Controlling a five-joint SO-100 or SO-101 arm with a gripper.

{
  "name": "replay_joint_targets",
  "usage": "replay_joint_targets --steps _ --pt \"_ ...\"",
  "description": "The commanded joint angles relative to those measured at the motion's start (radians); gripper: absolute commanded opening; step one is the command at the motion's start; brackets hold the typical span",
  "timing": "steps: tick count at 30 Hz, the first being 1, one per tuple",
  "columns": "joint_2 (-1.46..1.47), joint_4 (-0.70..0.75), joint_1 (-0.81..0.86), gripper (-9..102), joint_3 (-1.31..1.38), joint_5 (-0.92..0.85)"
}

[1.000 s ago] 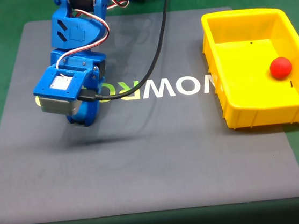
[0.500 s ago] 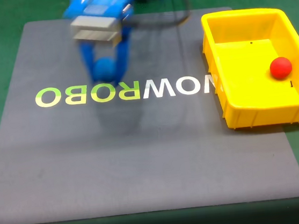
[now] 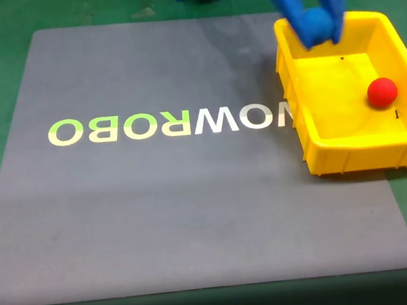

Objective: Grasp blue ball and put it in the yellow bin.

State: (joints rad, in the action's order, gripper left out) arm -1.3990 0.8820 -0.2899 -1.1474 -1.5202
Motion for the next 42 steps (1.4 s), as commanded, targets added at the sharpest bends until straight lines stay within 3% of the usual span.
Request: replay_joint_targets --steps 1,16,21,25,38,42 --pt "-0.089 -0.009 -0.072 0 -0.017 0.021" --pt "-0.078 -0.011 -0.144 3 -0.051 0.051" --pt "-0.083 -0.009 -0.137 31 -0.051 0.058" --pt "-0.084 -0.005 -0.124 37 -0.051 0.072" --pt "-0.189 0.005 -0.057 35 -0.132 0.044" --pt "-0.354 0.071 0.028 24 -0.276 0.011"
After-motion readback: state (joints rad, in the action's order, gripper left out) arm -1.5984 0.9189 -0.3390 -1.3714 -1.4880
